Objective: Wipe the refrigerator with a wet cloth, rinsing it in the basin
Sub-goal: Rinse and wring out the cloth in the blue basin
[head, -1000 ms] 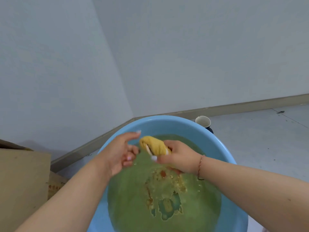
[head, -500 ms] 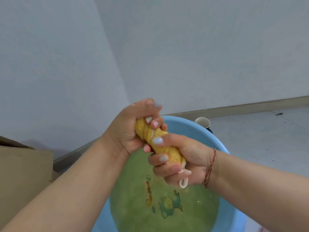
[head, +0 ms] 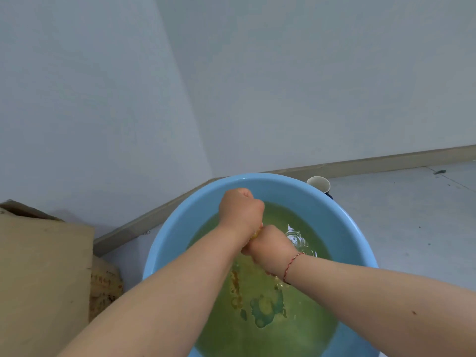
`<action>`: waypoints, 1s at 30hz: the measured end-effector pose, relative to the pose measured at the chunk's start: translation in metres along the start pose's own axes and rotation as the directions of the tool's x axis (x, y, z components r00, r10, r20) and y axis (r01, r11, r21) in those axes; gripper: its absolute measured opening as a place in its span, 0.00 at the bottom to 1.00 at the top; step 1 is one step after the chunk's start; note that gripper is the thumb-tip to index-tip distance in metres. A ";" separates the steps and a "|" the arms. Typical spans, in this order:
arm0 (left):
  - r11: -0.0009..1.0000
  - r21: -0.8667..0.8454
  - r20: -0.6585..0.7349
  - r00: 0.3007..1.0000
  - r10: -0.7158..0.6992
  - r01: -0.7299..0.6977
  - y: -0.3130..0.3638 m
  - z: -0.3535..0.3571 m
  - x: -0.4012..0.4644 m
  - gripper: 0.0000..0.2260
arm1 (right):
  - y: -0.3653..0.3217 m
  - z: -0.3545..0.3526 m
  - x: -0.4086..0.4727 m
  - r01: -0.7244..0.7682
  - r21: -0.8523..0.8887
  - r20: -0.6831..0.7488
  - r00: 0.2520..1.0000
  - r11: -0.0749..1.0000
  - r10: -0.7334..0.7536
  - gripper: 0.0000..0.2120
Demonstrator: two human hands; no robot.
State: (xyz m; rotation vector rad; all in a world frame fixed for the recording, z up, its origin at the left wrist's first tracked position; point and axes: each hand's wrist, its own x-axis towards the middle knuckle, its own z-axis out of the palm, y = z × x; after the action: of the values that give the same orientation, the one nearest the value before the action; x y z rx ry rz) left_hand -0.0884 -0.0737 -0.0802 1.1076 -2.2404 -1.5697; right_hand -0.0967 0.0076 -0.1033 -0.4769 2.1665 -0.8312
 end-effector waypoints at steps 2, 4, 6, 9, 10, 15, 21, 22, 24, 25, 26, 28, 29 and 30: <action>1.000 0.002 -0.020 1.000 -0.009 0.009 -0.004 0.003 0.002 0.10 | 0.004 0.001 0.004 0.059 -0.152 -0.041 0.997 0.987 -0.066 0.08; 0.999 -0.025 -0.038 0.998 -0.042 0.041 -0.008 0.005 0.004 0.10 | 0.005 0.001 0.006 0.099 -0.243 -0.040 0.993 0.965 -0.112 0.06; 0.993 -0.076 -0.047 0.995 -0.092 0.088 -0.008 0.002 0.003 0.11 | 0.006 -0.001 0.007 0.095 -0.194 -0.047 0.993 0.976 -0.106 0.05; 0.947 -0.252 0.032 0.979 -0.199 0.201 -0.006 -0.012 0.004 0.09 | 0.005 -0.015 0.004 0.107 -0.075 -0.087 0.990 0.991 -0.114 0.19; 0.925 -0.282 0.102 0.966 -0.236 0.256 -0.005 -0.020 0.004 0.08 | 0.004 -0.021 0.004 0.146 -0.096 -0.101 0.983 0.985 -0.156 0.20; 0.866 -0.338 0.332 0.907 -0.258 0.369 -0.012 -0.058 -0.002 0.16 | -0.009 -0.052 0.006 0.367 -0.144 -0.152 0.909 0.919 -0.387 0.21; 0.816 -0.578 0.153 0.982 0.114 -0.004 -0.016 -0.078 0.001 0.29 | -0.019 -0.084 0.012 0.255 0.405 0.030 0.956 0.878 -0.291 0.09; 0.818 -0.575 0.159 0.976 0.148 -0.030 -0.016 -0.081 0.001 0.32 | -0.020 -0.085 0.013 0.193 0.478 0.047 0.969 0.857 -0.244 0.09; 0.819 -0.573 0.180 0.969 0.168 -0.035 -0.014 -0.081 -0.002 0.30 | -0.020 -0.088 0.015 0.059 0.627 0.119 0.978 0.777 -0.170 0.11; 0.796 -0.605 0.182 0.973 0.140 -0.001 -0.012 -0.079 -0.002 0.25 | -0.019 -0.090 0.015 0.019 0.673 0.167 0.970 0.739 -0.177 0.13; 0.758 -0.649 0.182 0.980 0.085 0.054 -0.009 -0.076 -0.003 0.19 | -0.018 -0.091 0.015 0.000 0.695 0.219 0.953 0.719 -0.211 0.16; 0.705 -0.682 0.199 0.977 -0.080 0.197 -0.004 -0.069 -0.004 0.06 | -0.015 -0.093 0.015 -0.010 0.714 0.295 0.911 0.700 -0.288 0.23; 0.705 -0.654 0.214 0.961 -0.177 0.276 -0.003 -0.066 -0.004 0.08 | -0.014 -0.093 0.015 0.002 0.724 0.314 0.889 0.690 -0.332 0.29; 0.711 -0.608 0.237 0.935 -0.262 0.353 -0.005 -0.064 -0.004 0.11 | -0.013 -0.094 0.016 0.021 0.735 0.331 0.861 0.678 -0.385 0.35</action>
State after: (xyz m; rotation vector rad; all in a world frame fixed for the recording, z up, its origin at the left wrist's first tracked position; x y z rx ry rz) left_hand -0.0487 -0.1183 -0.0563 1.2079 -1.3788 -2.3597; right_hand -0.1776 0.0283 -0.0549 -0.4566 1.2074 -1.4380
